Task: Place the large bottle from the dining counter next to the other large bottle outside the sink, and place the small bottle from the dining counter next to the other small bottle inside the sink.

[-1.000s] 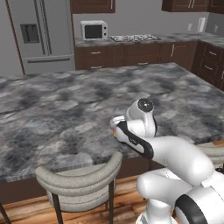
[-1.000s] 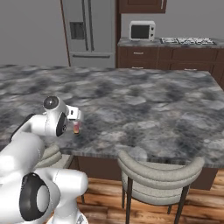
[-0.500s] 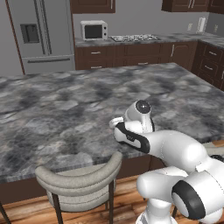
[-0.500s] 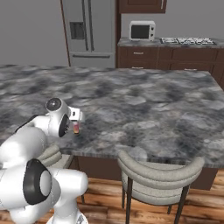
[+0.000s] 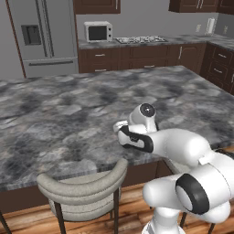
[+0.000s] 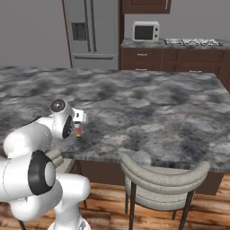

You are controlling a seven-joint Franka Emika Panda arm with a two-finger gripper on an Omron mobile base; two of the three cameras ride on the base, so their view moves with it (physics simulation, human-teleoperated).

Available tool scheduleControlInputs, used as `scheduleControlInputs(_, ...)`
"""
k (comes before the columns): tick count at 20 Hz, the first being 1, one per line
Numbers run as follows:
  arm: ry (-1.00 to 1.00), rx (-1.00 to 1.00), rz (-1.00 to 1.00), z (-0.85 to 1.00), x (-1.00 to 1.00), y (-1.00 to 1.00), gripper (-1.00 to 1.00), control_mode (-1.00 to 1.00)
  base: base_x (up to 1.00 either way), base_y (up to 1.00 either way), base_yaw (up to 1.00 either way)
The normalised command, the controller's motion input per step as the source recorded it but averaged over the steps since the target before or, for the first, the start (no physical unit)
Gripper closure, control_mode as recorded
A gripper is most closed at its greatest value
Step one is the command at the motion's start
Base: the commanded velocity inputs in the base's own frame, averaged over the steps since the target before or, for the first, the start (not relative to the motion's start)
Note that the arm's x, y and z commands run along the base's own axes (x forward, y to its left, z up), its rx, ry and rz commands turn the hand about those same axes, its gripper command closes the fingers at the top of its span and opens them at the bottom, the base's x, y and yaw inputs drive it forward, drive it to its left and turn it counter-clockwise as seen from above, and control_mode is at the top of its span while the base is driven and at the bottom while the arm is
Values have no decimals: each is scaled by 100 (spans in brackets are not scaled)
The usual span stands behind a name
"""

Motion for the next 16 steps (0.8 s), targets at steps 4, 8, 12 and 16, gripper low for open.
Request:
scheduleControlInputs(4,0,0,0,-12,13,0,-100,-100,0,0,0)
scheduleControlInputs(8,0,0,0,-12,14,0,-100,-100,0,0,0)
scheduleControlInputs(12,0,0,0,-11,13,0,-100,-100,0,0,0)
scheduleControlInputs(16,0,0,0,-12,6,4,-100,-100,0,0,0)
